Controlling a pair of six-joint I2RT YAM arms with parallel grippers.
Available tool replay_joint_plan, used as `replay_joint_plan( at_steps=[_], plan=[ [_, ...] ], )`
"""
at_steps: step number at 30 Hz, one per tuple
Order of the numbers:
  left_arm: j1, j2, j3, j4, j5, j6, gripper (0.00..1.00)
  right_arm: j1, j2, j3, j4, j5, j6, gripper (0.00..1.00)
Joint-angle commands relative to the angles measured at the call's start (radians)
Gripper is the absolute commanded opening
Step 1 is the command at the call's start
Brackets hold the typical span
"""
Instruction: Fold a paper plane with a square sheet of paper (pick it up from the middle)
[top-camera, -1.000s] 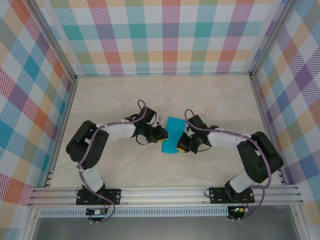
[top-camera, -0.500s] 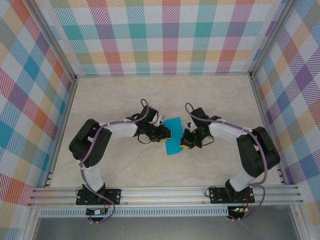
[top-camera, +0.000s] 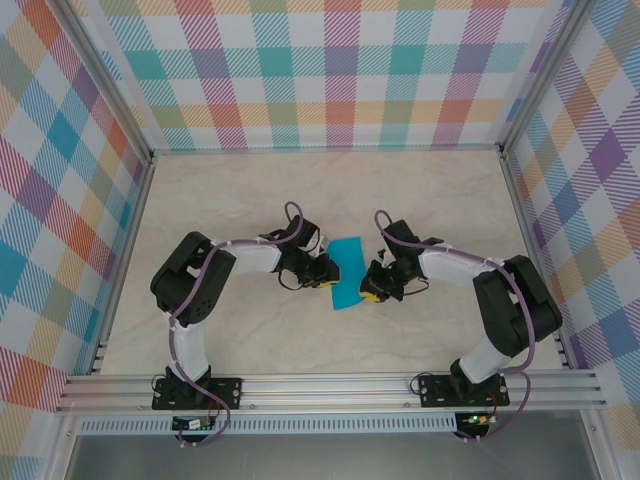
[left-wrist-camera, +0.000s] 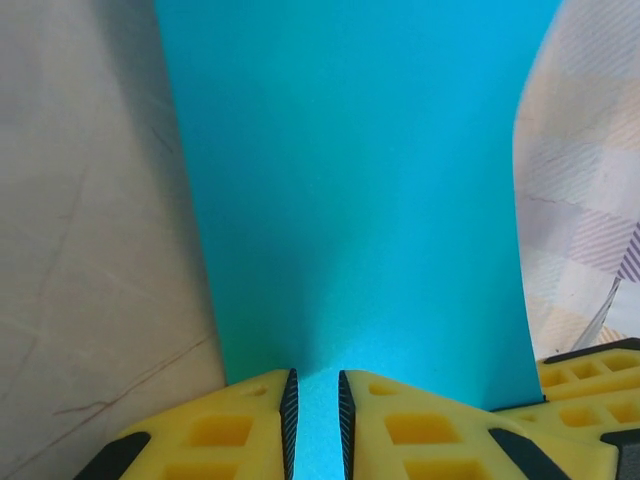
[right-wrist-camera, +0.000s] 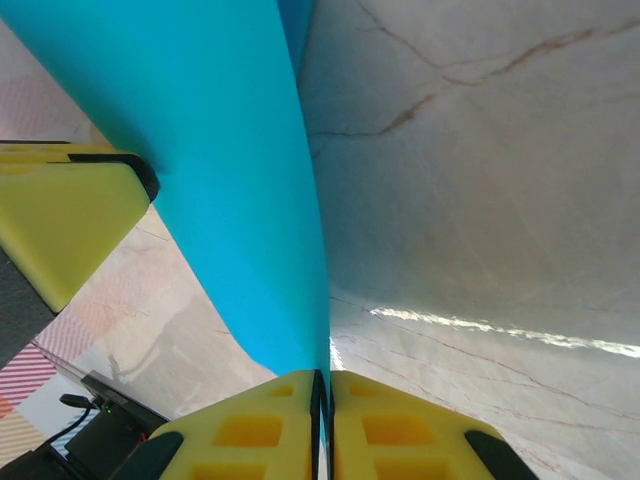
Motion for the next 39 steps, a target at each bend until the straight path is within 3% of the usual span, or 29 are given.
replay_joint_plan(
  at_steps=[1, 8, 21, 29, 39],
  plan=[
    [-0.006, 0.016, 0.031, -0.042, -0.017, 0.026, 0.20, -0.004, -0.040, -0.011, 0.006, -0.021, 0.040, 0.12],
    [-0.006, 0.018, 0.049, -0.058, -0.014, 0.039, 0.20, -0.003, -0.046, -0.027, 0.040, -0.037, 0.078, 0.03],
    [-0.007, 0.022, 0.068, -0.067, -0.006, 0.043, 0.20, 0.041, 0.086, 0.108, 0.120, -0.036, 0.108, 0.02],
    [0.007, -0.056, 0.067, -0.040, -0.087, 0.030, 0.20, 0.057, 0.144, 0.135, 0.142, -0.006, 0.113, 0.02],
    [0.034, -0.006, 0.090, -0.044, -0.152, 0.024, 0.18, 0.065, 0.164, 0.123, 0.187, 0.010, 0.119, 0.02]
  ],
)
